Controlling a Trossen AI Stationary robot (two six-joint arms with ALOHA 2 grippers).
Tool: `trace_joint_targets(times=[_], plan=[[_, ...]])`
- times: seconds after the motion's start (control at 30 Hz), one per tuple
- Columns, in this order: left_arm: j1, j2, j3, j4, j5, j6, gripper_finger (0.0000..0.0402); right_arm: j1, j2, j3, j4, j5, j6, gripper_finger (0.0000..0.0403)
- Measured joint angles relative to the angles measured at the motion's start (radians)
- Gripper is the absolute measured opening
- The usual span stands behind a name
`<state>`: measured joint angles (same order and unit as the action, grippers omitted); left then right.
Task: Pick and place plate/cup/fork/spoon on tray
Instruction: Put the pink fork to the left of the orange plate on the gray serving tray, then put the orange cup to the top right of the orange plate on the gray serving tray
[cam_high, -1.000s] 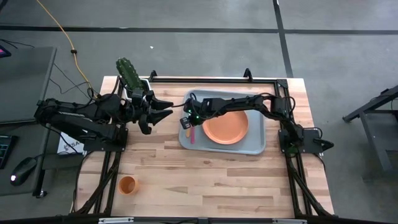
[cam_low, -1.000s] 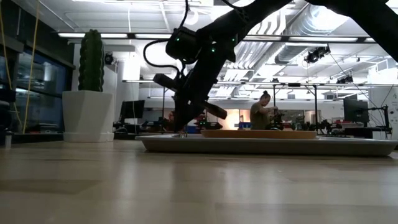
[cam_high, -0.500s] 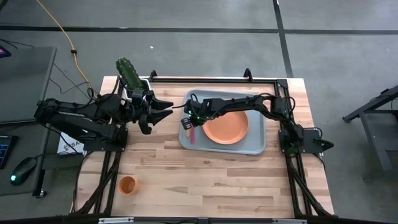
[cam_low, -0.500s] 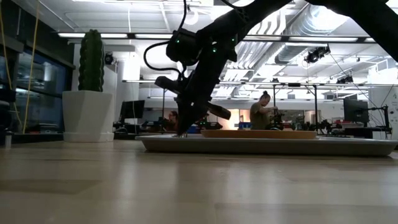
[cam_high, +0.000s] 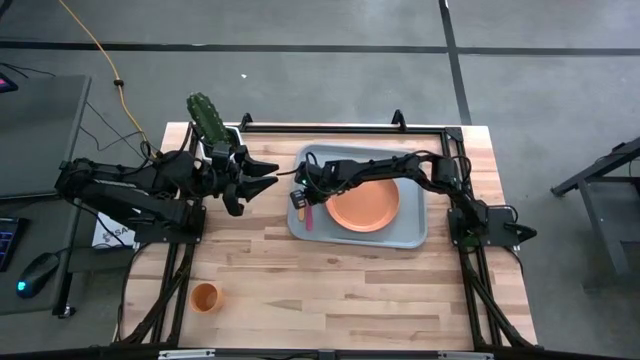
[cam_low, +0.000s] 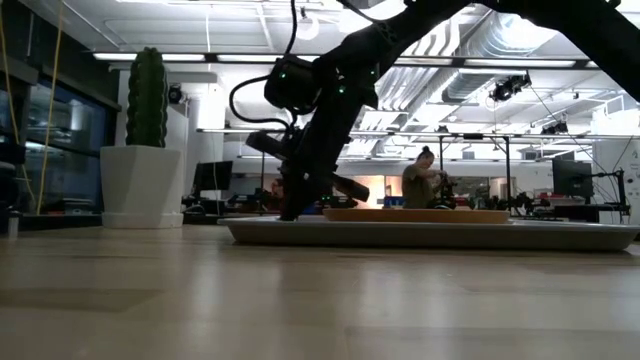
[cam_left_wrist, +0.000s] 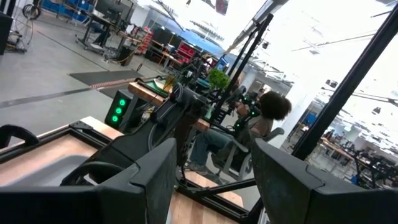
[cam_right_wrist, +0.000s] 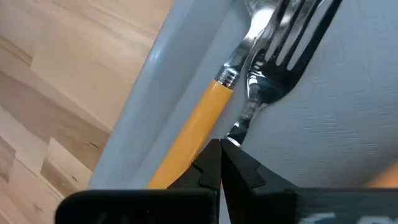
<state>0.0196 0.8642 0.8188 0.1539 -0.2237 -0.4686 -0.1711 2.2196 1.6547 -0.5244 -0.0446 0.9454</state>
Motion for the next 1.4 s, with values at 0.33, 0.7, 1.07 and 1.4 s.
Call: trace_joint_targets(times=[0.33,0.7,1.07,1.4], plan=[[0.0,0.0,0.0,0.0,0.0,0.0,0.0193,-0.025,0.0,0.001,-0.021,0.063,0.025,0.0],[0.0,0.0,0.0,0.0,0.0,0.0,0.0193,-0.034,-0.003,0.001,-0.027,0.074,0.026,0.0],[0.0,0.0,0.0,-0.001,0.0,0.0,0.0193,-0.035,-0.073,-0.002,-0.042,0.093,-0.001,0.0],[0.0,0.0,0.0,-0.002,0.042,0.0,0.0193,-0.037,-0.244,-0.002,-0.329,0.137,-0.362,0.0]])
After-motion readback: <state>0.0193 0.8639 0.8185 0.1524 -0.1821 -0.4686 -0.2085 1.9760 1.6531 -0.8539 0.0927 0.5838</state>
